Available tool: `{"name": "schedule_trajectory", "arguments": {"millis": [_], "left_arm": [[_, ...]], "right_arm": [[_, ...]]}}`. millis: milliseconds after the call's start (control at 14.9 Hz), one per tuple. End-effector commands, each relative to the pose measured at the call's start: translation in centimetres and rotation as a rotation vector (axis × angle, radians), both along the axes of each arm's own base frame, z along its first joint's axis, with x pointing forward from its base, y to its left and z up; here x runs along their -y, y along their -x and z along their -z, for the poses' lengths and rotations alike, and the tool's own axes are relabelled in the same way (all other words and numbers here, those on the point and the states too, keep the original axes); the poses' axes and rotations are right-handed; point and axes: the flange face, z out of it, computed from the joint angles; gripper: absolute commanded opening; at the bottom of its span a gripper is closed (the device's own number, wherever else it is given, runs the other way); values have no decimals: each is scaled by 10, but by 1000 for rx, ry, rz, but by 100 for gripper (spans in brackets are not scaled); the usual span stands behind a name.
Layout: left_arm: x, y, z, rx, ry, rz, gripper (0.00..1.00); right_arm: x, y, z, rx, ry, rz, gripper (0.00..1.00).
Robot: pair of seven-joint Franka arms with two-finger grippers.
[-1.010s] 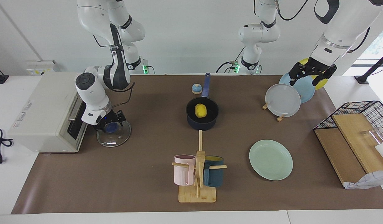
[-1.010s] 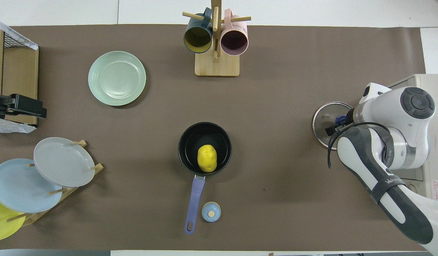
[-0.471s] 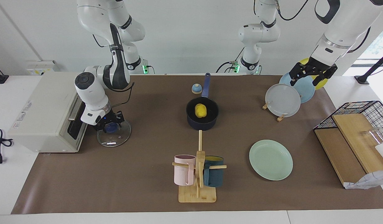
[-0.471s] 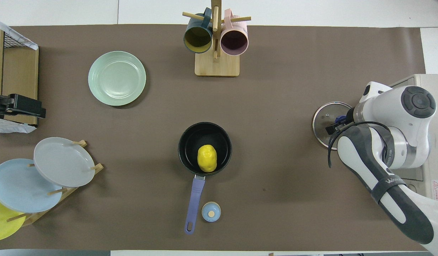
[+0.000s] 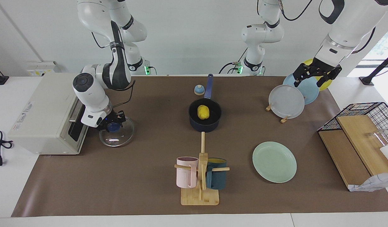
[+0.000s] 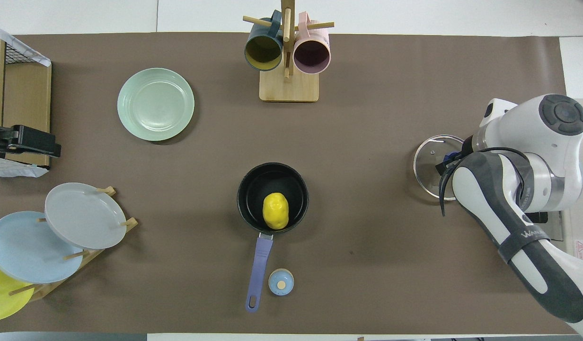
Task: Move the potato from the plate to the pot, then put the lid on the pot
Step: 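Carry the glass lid with the right gripper over the black pot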
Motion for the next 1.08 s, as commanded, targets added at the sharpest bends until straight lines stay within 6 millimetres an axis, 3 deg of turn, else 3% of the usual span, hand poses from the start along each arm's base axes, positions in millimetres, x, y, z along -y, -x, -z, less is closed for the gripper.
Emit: {"name": "schedule_trajectory", "arguments": {"millis": [0,67,202,538,673,808,1010], "left_arm": [[-2,9,-3,-2,-18,-10,100],[-1,9,-3,-2,-18,-9,100],[-1,9,-3,-2,-18,-9,100],[-2,9,-3,-2,-18,-10,100],[-1,9,-3,-2,-18,-9,100],[-1,9,-3,-2,-18,-9,100],[-1,9,-3,-2,-18,-9,100]], "right_arm": [[-62,-14,-50,-30,-16,27,0],[-84,-16,-69,-37,-9,63,0],[-151,-9,-94,-21,6,101,0],[-259,33,-101,-4,31,247,0],[-285,46,-104,4,36,299,0],[-298,53,-106,10,31,337,0],[-341,78,-110,28,26,354,0]]}}
